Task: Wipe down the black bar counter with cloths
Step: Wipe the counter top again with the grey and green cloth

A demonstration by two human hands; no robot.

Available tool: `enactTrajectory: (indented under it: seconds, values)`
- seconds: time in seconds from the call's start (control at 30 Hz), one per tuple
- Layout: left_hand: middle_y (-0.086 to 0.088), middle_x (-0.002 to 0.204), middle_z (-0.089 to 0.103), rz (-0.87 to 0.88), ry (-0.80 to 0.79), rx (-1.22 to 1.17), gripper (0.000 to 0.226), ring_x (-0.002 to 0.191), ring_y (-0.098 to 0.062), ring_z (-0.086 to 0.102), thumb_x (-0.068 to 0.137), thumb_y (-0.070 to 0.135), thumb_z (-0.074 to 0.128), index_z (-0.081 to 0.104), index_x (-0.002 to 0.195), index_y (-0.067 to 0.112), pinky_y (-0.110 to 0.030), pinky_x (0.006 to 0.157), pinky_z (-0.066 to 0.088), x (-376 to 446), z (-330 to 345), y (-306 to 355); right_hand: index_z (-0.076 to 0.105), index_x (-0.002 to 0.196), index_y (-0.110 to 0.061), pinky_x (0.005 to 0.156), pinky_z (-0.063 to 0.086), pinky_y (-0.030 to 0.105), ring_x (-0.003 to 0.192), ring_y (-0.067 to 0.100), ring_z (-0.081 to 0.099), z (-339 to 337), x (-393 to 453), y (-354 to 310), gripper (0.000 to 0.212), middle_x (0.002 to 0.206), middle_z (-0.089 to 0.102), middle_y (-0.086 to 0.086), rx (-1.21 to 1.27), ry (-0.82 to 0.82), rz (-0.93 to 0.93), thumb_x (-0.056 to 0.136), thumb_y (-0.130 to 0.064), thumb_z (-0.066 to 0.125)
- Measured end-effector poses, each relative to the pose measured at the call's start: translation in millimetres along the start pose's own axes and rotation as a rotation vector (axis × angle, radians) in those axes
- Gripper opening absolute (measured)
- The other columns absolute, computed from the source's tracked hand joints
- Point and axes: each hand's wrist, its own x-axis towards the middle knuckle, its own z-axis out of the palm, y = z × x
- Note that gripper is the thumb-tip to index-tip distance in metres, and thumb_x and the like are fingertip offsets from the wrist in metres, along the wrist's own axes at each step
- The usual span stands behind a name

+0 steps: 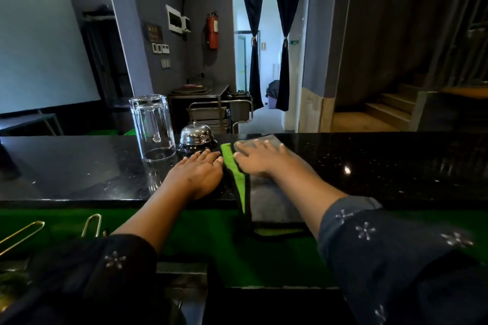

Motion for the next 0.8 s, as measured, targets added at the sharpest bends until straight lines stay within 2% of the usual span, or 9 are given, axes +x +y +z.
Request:
enactTrajectory:
  seconds: [0.07,0.17,0.33,0.4,0.47,0.57,0.67,0.8]
  values:
    - [0.001,0.161,0.007,0.002,-0.003,-0.014,0.055,0.148,-0.014,0.005,0.101,0.044,0.01,0.013,0.153,0.027,-0.038,0.119,0.001,-1.0,-1.1,-1.5,0.009,0.154,-0.044,0.117,-0.004,0.057,0.151,0.028,0.001,2.1,-21.2,0.8,0.057,0.165,0.003,0.004,0.004,-0.005,-0.049,0.099,-0.058,0.016]
    - [0.001,0.161,0.007,0.014,-0.011,-0.029,0.054,0.147,-0.014,0.004,0.101,0.044,0.011,0.014,0.153,0.028,-0.039,0.119,0.0,-1.4,-2.4,-3.8,0.008,0.153,-0.048,0.116,-0.003,0.055,0.151,0.025,0.001,-4.8,-48.6,41.2,0.056,0.165,0.002,-0.002,0.007,-0.021,-0.032,0.099,-0.061,0.014]
    - [0.001,0.161,0.007,0.022,-0.011,-0.001,0.055,0.148,-0.015,0.004,0.101,0.046,0.012,0.014,0.153,0.028,-0.04,0.119,0.001,2.7,1.5,-5.7,0.012,0.152,-0.047,0.116,0.001,0.058,0.151,0.022,0.003,-23.5,-80.4,148.1,0.054,0.165,0.006,-0.002,-0.026,0.025,0.281,0.1,-0.059,0.014]
    - [0.0,0.161,0.008,0.016,-0.013,0.007,0.055,0.148,-0.017,0.006,0.101,0.047,0.013,0.015,0.152,0.028,-0.041,0.119,0.002,5.7,0.8,-5.7,0.012,0.154,-0.045,0.117,0.0,0.058,0.151,0.025,0.003,-27.3,-86.8,168.2,0.055,0.165,0.006,0.002,-0.031,0.031,0.397,0.101,-0.058,0.014]
    - [-0.001,0.161,0.01,0.008,-0.019,0.016,0.055,0.148,-0.018,0.007,0.101,0.047,0.015,0.016,0.152,0.027,-0.042,0.12,0.004,6.9,0.3,-4.9,0.01,0.154,-0.044,0.117,0.0,0.058,0.151,0.028,0.004,-27.1,-86.9,164.9,0.056,0.165,0.005,0.005,-0.038,0.041,0.436,0.1,-0.057,0.013]
    - [-0.002,0.161,0.011,-0.005,-0.02,0.019,0.055,0.148,-0.019,0.008,0.101,0.046,0.016,0.017,0.152,0.026,-0.043,0.12,0.006,5.7,-0.3,-2.2,0.011,0.154,-0.041,0.117,0.003,0.059,0.15,0.03,0.007,-20.5,-87.8,129.4,0.056,0.165,0.007,0.006,-0.043,0.058,0.303,0.099,-0.054,0.015]
    - [-0.003,0.16,0.014,-0.036,-0.016,0.067,0.054,0.147,-0.019,0.01,0.101,0.044,0.016,0.02,0.152,0.023,-0.043,0.12,0.007,0.8,-6.5,4.0,0.008,0.153,-0.045,0.117,-0.003,0.057,0.151,0.028,0.002,-11.0,-100.4,96.5,0.056,0.165,0.002,0.003,-0.01,0.019,0.107,0.099,-0.058,0.014]
    - [-0.004,0.157,0.027,0.012,0.06,0.296,0.052,0.146,-0.02,0.018,0.102,0.041,0.021,0.032,0.147,0.019,-0.042,0.119,0.008,-9.6,-18.4,30.7,0.004,0.152,-0.051,0.117,-0.005,0.053,0.151,0.021,-0.003,-17.8,-135.5,117.5,0.054,0.165,-0.002,-0.005,0.005,-0.054,-0.064,0.099,-0.06,0.013]
